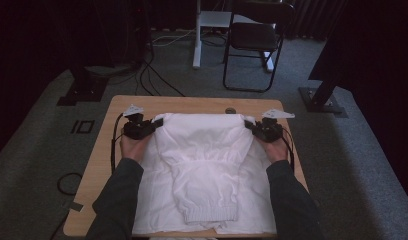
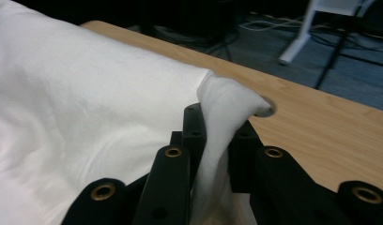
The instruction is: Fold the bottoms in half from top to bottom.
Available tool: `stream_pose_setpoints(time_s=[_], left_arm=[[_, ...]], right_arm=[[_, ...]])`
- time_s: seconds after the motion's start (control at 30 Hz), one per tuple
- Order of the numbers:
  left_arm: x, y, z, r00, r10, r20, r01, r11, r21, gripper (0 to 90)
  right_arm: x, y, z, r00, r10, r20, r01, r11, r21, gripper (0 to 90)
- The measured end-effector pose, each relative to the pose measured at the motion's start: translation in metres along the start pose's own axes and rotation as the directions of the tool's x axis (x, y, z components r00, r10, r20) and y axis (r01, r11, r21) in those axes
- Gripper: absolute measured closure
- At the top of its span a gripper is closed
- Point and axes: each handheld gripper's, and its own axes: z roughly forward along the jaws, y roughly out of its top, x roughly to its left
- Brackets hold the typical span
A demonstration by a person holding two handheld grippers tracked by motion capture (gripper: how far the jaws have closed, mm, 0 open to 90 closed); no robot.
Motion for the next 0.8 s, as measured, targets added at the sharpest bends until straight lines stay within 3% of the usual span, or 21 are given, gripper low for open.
stream_pose_setpoints(time_s=[0.03, 0.07, 0.27, 0.33, 0.37, 0.4, 0.5, 0.6, 0.7, 0.8], left_arm=[[0.0, 0.0, 0.0, 1.0, 0.0, 0.0, 0.0, 1.0, 0.0, 78.8], [-0.006, -0.004, -0.012, 0.9996, 0.017, 0.023, -0.016, 0.9998, -0.014, 78.8], [-0.025, -0.017, -0.04, 0.9953, 0.069, 0.068, -0.066, 0.9968, -0.046, 78.7], [-0.035, -0.034, -0.054, 0.9919, 0.091, 0.088, -0.088, 0.9953, -0.04, 78.7], [-0.035, -0.034, -0.054, 0.9919, 0.091, 0.088, -0.088, 0.9953, -0.04, 78.6], [-0.038, -0.041, -0.058, 0.991, 0.096, 0.093, -0.093, 0.995, -0.034, 78.6], [-0.046, -0.064, -0.065, 0.9889, 0.11, 0.1, -0.11, 0.9939, 0.002, 78.6], [-0.052, -0.089, -0.068, 0.9878, 0.12, 0.1, -0.126, 0.9903, 0.059, 78.4], [-0.056, -0.111, -0.067, 0.9881, 0.129, 0.084, -0.14, 0.9815, 0.131, 78.3], [-0.06, -0.131, -0.058, 0.9861, 0.148, 0.076, -0.161, 0.9628, 0.217, 78.2]], right_arm=[[0.0, 0.0, 0.0, 1.0, 0.0, 0.0, 0.0, 1.0, 0.0, 80.5], [0.002, -0.003, -0.011, 0.9994, -0.005, -0.036, 0.004, 1.0, -0.018, 80.2], [0.01, -0.011, -0.04, 0.9945, -0.039, -0.097, 0.036, 0.999, -0.039, 79.8], [0.017, -0.024, -0.055, 0.9905, -0.047, -0.129, 0.042, 0.998, -0.043, 79.6], [0.017, -0.024, -0.055, 0.9905, -0.047, -0.129, 0.042, 0.998, -0.043, 79.6], [0.022, -0.036, -0.062, 0.9887, -0.056, -0.139, 0.052, 0.998, -0.033, 79.4], [0.028, -0.05, -0.069, 0.9864, -0.061, -0.153, 0.058, 0.998, -0.023, 79.3], [0.04, -0.079, -0.075, 0.9839, -0.058, -0.169, 0.063, 0.998, 0.023, 79.1], [0.046, -0.095, -0.075, 0.9812, -0.056, -0.185, 0.067, 0.996, 0.057, 78.6], [0.055, -0.115, -0.072, 0.9811, -0.056, -0.185, 0.078, 0.991, 0.113, 78.6]])
